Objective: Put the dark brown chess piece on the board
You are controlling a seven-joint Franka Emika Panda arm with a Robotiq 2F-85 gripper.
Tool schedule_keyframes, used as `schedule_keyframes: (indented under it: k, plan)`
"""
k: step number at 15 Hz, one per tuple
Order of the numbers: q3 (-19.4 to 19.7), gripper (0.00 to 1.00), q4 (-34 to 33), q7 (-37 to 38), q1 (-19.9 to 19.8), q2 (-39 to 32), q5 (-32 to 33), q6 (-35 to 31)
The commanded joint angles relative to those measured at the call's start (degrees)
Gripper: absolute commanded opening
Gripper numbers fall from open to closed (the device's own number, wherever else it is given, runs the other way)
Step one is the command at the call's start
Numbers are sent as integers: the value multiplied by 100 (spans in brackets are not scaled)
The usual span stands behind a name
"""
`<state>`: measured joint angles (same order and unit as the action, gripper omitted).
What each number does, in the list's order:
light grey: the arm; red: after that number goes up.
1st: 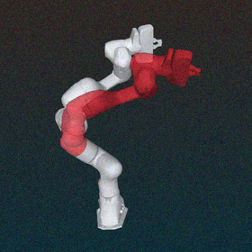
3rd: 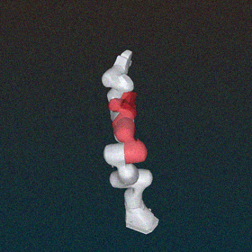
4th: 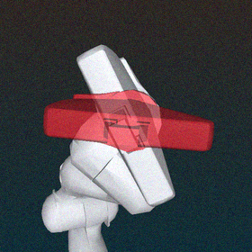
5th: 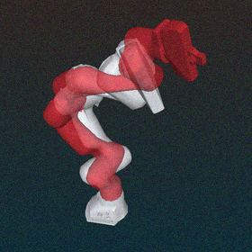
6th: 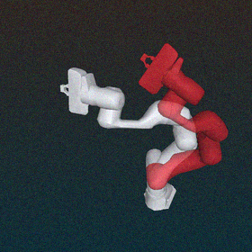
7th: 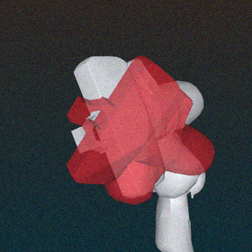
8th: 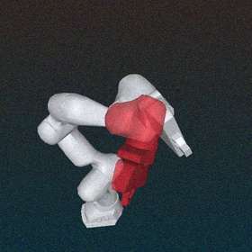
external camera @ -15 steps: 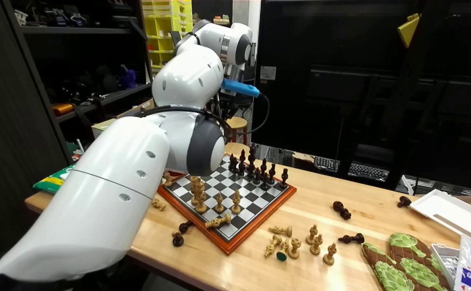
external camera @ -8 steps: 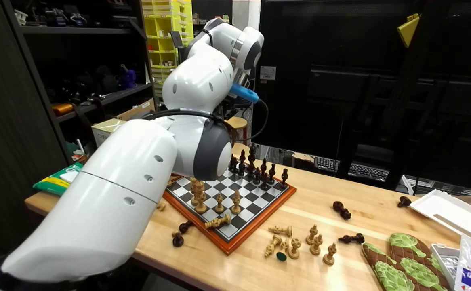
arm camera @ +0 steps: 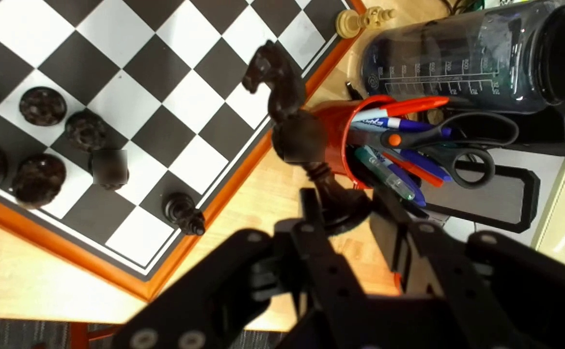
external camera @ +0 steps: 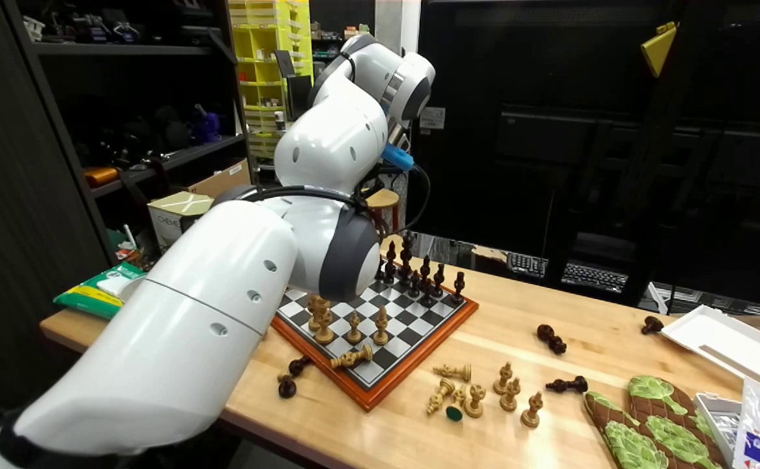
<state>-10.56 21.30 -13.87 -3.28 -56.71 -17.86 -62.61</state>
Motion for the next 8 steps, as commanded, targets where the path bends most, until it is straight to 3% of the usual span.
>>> schedule_keyframes:
  k: [1,3,8]
  plan:
    - [-129,56,9,453,-90,47,-102,3]
    - [-131,62,15,500,-113,58,-80,-16]
    - [-108,94,15,505,-160,63,-37,5]
